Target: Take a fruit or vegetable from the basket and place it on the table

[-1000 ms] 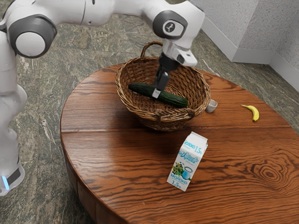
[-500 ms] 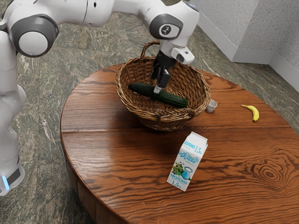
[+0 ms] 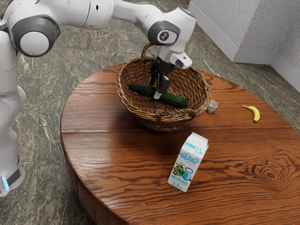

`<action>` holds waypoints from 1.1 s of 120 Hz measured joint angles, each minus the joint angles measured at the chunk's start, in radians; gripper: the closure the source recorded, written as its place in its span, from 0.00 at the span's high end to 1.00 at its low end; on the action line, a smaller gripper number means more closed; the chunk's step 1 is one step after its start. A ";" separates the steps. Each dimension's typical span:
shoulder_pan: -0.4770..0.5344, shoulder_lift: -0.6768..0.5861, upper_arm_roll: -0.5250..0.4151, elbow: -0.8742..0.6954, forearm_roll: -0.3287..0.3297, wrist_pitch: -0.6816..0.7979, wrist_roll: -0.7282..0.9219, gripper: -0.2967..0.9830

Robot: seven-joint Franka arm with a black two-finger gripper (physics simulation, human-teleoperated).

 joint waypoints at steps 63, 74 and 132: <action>0.012 0.034 0.000 -0.002 -0.013 0.032 -0.022 0.69; 0.013 0.036 0.000 -0.002 -0.015 0.035 -0.024 0.57; 0.018 0.037 0.002 0.034 -0.012 0.042 -0.033 0.49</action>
